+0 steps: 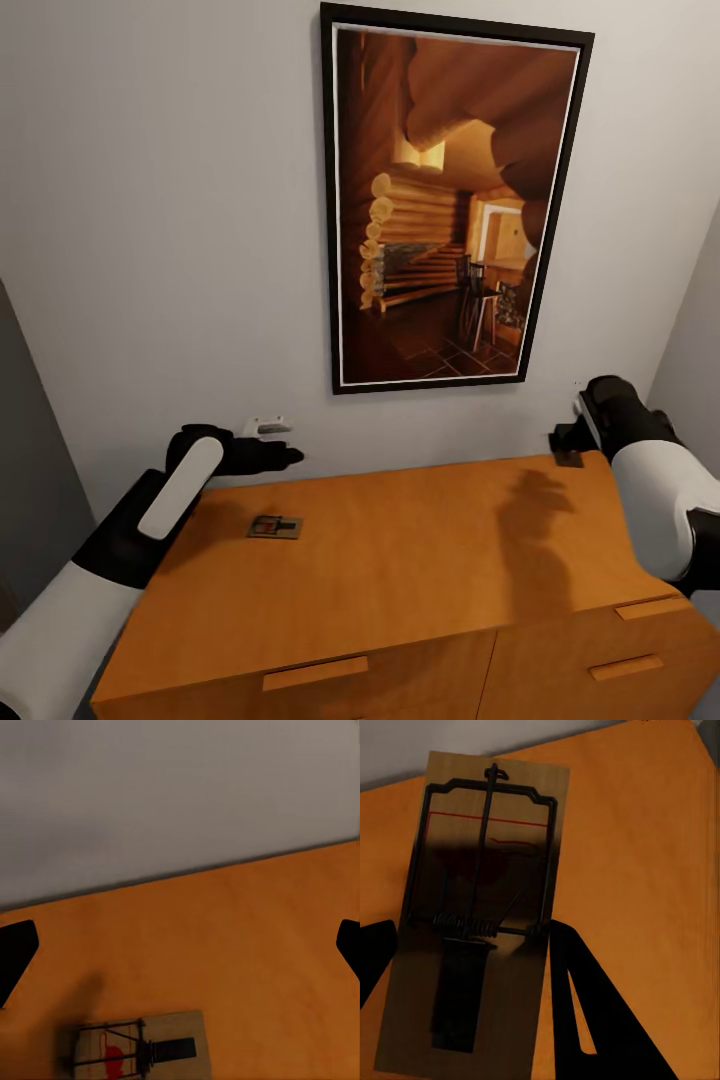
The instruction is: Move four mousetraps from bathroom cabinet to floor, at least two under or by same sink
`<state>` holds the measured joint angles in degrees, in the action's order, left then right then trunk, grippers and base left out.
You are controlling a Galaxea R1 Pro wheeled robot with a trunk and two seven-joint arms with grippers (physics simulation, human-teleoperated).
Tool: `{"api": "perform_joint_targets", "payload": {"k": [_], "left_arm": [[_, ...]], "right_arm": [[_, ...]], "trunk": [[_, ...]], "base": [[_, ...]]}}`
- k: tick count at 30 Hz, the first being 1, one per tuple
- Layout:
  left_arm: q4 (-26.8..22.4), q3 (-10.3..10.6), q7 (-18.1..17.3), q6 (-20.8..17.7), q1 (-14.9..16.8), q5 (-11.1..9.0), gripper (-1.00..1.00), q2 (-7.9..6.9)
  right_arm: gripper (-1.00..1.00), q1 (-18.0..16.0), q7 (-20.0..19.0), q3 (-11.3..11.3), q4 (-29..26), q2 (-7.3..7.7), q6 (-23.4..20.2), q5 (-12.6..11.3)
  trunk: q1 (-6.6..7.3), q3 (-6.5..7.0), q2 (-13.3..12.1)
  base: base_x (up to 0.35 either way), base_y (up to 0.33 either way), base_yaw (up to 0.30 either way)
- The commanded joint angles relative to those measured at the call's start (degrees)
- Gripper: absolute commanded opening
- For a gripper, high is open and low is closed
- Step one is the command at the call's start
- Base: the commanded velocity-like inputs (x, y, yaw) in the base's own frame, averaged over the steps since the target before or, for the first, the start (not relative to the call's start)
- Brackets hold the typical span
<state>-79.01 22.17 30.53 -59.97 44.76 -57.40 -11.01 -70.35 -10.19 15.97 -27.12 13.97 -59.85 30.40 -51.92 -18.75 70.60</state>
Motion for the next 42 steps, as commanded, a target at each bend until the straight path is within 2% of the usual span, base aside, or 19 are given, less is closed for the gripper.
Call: {"api": "perform_joint_targets", "payload": {"k": [1, 8, 14, 15, 16, 18, 19, 20, 22, 23, 25, 26, 29, 30, 34, 35, 39, 42], "left_arm": [[-0.06, 0.14, 0.26, -0.03, 0.07, -0.28, 1.0, -0.38], [-0.18, 0.51, -1.97, 0.0, 0.07, 2.25, 1.0, -2.65], [-0.53, 2.32, -3.89, 0.07, 0.07, 4.29, 1.0, -4.59], [-0.55, 5.19, -40.05, 0.08, 0.07, 15.83, 1.0, -16.24], [-0.57, 6.34, -43.26, 0.12, 0.07, 19.18, 1.0, -16.33], [-0.59, 7.33, -46.7, 0.18, 0.07, 22.61, 1.0, -16.36], [-0.6, 8.09, -50.49, 0.24, 0.07, 26.05, 1.0, -16.38], [-0.6, 8.38, -52.5, 0.27, 0.07, 27.74, 1.0, -16.41], [-0.61, 8.8, -56.65, 0.35, 0.07, 31.11, 1.0, -16.46], [-0.61, 9.07, -60.95, 0.44, 0.07, 34.56, 1.0, -16.54], [-0.61, 9.25, -65.33, 0.51, 0.07, 38.05, 1.0, -16.59], [-0.61, 9.36, -69.68, 0.59, 0.07, 41.48, 1.0, -16.62], [-0.65, 9.46, -75.98, 0.67, 0.07, 46.43, 1.0, -16.62], [-0.72, 9.47, -79.85, 0.73, 0.07, 49.47, 1.0, -16.56], [-0.84, 9.36, -86.13, 0.8, 0.07, 54.57, 1.0, -16.43], [-0.89, 9.29, -88.39, 0.83, 0.07, 56.49, 1.0, -16.38], [-0.9, 9.14, -91.38, 0.88, 0.07, 59.25, 1.0, -16.29], [-0.89, 9.07, -92.09, 0.89, 0.07, 59.93, 1.0, -16.29]], "right_arm": [[-1.0, -0.05, -0.84, -0.05, -0.07, 0.3, -0.15, 0.41], [-1.0, -0.05, -4.52, -2.27, -0.23, 2.57, -0.15, 0.63], [-1.0, -0.05, -7.67, -4.18, -0.29, 4.51, 0.31, 0.77], [-1.0, -0.05, -39.88, -12.89, -0.3, 20.86, 0.33, 0.78], [-1.0, -0.05, -40.05, -12.95, -0.3, 20.95, 0.37, 0.8], [-1.0, -0.05, -40.15, -12.99, -0.3, 21.0, 0.39, 0.85], [-1.0, -0.05, -40.22, -13.02, -0.3, 21.06, 0.41, 1.01], [-1.0, -0.05, -40.25, -13.03, -0.29, 21.08, 0.41, 1.14], [-1.0, -0.05, -40.28, -13.04, -0.26, 21.1, 0.45, 1.5], [-1.0, -0.05, -40.31, -13.02, -0.25, 21.1, 0.49, 1.98], [-1.0, -0.05, -40.32, -13.01, -0.24, 21.09, 0.53, 2.51], [-1.0, -0.05, -40.33, -12.97, -0.21, 21.06, 0.63, 2.95], [-1.0, -0.05, -40.34, -12.91, -0.14, 21.02, 0.99, 3.43], [-1.0, -0.05, -40.34, -12.87, -0.09, 20.99, 1.36, 3.62], [-1.0, -0.05, -40.35, -12.83, 0.14, 20.95, 2.09, 3.82], [-1.0, -0.05, -40.35, -12.82, 0.2, 20.94, 2.32, 3.87], [-1.0, -0.05, -40.32, -12.81, 0.36, 20.88, 2.63, 3.93], [-1.0, -0.05, -40.29, -12.81, 0.42, 20.89, 2.72, 3.95]], "trunk": [[0.0, -0.08, 0.05], [0.0, -0.08, 0.05], [0.0, -0.08, 0.05], [0.0, -0.08, 0.05], [0.0, -0.08, 0.05], [0.0, -0.08, 0.05], [0.0, -0.08, 0.05], [0.0, -0.08, 0.05], [0.0, -0.08, 0.05], [0.0, -0.08, 0.05], [0.0, -0.08, 0.05], [0.0, -0.08, 0.05], [0.0, -0.08, 0.05], [0.0, -0.08, 0.05], [0.0, -0.08, 0.05], [0.0, -0.08, 0.05], [0.0, -0.08, 0.05], [0.0, -0.08, 0.05]], "base": [[0.0, 0.0, 0.0], [0.0, 0.0, 0.0], [0.0, 0.0, 0.0], [0.0, 0.0, 0.0], [0.0, 0.0, 0.0], [0.0, 0.0, 0.0], [0.0, 0.0, 0.0], [0.0, 0.0, 0.0], [0.0, 0.0, 0.0], [0.0, 0.0, 0.0], [0.0, 0.0, 0.0], [0.0, 0.0, 0.0], [0.0, 0.0, 0.0], [0.0, 0.0, 0.0], [0.0, 0.0, 0.0], [0.0, 0.0, 0.0], [0.0, 0.0, 0.0], [0.0, 0.0, 0.0]]}}
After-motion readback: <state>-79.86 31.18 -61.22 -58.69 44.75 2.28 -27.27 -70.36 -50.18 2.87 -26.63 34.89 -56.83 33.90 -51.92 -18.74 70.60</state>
